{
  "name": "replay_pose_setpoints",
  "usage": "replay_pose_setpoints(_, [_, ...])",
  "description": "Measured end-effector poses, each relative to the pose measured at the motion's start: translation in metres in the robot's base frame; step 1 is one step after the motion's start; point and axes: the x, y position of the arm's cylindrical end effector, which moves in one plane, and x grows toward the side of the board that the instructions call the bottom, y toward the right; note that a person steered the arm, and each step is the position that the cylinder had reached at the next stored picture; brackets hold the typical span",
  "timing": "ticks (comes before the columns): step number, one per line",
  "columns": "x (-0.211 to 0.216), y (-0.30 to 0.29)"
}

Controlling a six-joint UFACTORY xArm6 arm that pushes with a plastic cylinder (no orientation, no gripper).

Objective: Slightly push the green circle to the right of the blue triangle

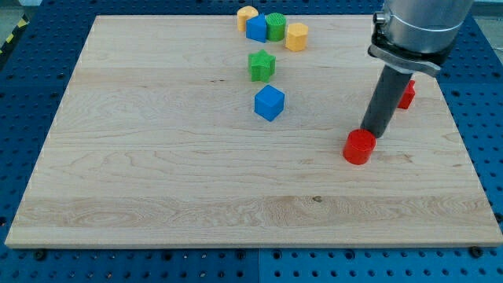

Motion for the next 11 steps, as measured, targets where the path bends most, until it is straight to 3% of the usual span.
replay_pose_setpoints(2, [-0.03, 0.019])
replay_pose_setpoints(4, [-0.074, -0.016])
replay_pose_setpoints(8, [-0.206, -0.003])
replay_pose_setpoints(11, [-0.266, -0.13])
